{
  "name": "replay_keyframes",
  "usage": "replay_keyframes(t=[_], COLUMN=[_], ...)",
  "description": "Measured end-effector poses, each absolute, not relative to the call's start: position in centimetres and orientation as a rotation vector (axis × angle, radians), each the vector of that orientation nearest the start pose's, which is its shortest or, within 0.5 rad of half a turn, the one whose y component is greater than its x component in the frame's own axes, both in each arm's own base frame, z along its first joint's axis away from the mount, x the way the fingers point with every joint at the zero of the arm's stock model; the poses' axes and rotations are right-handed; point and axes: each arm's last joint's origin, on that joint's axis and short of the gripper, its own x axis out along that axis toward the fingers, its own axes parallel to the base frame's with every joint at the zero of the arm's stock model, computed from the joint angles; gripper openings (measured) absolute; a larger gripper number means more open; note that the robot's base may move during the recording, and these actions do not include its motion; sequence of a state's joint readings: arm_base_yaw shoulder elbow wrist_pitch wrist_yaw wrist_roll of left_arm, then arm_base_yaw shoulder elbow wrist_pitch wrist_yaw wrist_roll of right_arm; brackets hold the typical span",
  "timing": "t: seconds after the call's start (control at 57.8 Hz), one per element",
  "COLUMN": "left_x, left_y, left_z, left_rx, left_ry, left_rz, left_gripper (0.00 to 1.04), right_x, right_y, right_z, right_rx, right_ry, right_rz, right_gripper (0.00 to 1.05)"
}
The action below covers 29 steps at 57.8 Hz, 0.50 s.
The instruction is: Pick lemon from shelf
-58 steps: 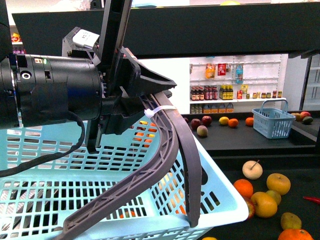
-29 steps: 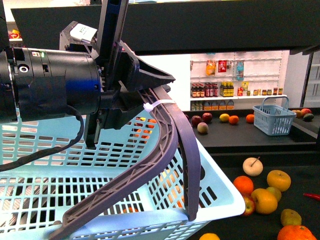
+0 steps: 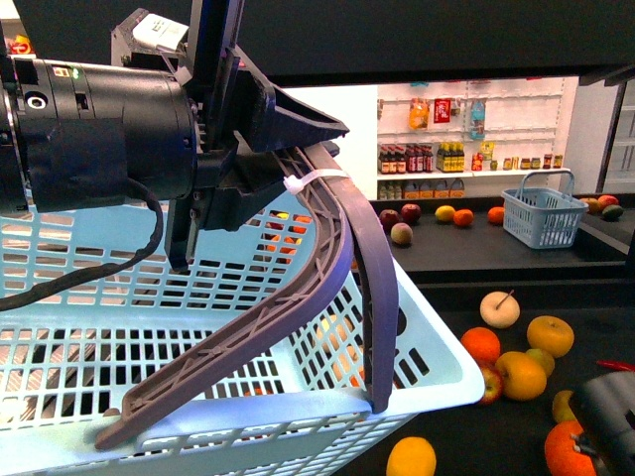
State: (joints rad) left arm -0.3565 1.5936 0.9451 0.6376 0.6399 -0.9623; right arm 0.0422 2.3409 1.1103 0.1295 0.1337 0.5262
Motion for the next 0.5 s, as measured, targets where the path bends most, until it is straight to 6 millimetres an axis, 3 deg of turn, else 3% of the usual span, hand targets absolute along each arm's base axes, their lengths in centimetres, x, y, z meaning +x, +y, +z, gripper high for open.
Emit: replay_keyframes(t=[0.19, 0.502], left_x=[32.1, 32.1], left_y=[-13.8, -13.8], left_z=[26.6, 26.6], left_rx=[-0.88, -0.881], left_ry=[0.488, 0.488], left_rz=[-0.911, -0.91], left_gripper=[0.1, 0.1], right_x=[41.1, 43.8], right_y=[3.2, 4.8], right_z=[0.5, -2.7], right_rx=[0.465, 0.64], right_ry=[0.995, 1.033], right_rz=[-0.34, -0.404], right_gripper=[0.97, 0.97])
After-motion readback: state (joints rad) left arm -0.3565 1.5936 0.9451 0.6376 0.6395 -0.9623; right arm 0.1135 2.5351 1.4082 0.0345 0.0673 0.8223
